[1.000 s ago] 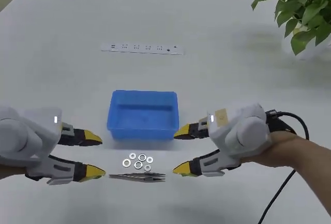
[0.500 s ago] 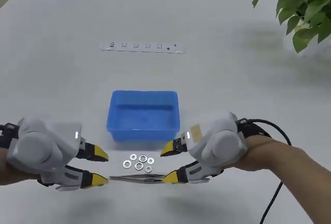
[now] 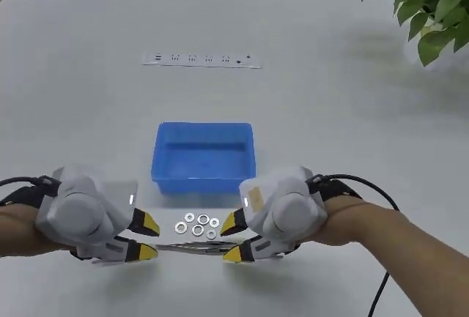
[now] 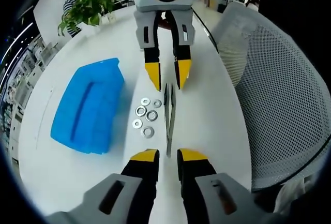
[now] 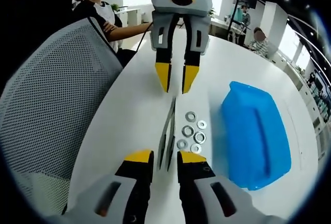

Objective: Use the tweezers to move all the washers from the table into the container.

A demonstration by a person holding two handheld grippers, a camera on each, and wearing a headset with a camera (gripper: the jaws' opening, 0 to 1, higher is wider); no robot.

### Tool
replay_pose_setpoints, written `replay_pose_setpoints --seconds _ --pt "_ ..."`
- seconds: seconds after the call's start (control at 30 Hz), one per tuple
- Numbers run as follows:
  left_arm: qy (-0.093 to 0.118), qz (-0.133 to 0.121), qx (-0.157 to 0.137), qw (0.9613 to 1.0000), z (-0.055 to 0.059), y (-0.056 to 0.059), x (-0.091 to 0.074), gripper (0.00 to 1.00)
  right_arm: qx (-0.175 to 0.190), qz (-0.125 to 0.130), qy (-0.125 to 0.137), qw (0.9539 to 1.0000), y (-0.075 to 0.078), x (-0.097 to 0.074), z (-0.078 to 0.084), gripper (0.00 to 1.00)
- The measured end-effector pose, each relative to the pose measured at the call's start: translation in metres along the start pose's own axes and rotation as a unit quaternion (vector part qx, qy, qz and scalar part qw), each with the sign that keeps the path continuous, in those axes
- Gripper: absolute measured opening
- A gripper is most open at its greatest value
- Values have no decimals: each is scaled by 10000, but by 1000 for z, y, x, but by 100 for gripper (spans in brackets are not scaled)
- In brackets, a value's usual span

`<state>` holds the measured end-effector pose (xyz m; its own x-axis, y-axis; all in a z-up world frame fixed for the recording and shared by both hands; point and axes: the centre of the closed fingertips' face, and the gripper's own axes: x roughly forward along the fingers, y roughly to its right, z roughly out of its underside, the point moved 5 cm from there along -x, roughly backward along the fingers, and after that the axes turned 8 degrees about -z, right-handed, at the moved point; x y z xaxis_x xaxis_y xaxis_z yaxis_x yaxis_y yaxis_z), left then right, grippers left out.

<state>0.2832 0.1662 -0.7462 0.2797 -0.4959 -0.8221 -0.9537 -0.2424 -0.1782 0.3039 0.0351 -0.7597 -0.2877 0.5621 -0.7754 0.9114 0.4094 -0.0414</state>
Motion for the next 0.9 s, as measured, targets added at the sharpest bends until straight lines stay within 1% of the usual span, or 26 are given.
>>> replay_pose_setpoints --seconds 0.13,0.3,0.4,0.5,0.67,0.9 --pt "-25 44 36 10000 1 -1 2 16 18 29 18 10000 0 2 1 18" --pt "-139 131 148 9997 3 0 8 13 1 64 -37 10000 2 4 2 15" --pt "-171 189 159 9995 4 0 11 11 -4 102 -37 9999 4 5 1 15" --pt "-230 213 273 9991 5 0 14 8 15 108 -44 9999 5 6 2 14" --pt "-224 233 265 9991 4 0 16 7 41 115 -26 9999 4 7 2 13" --pt "-206 238 176 9993 4 0 15 6 94 134 22 9999 4 7 2 12"
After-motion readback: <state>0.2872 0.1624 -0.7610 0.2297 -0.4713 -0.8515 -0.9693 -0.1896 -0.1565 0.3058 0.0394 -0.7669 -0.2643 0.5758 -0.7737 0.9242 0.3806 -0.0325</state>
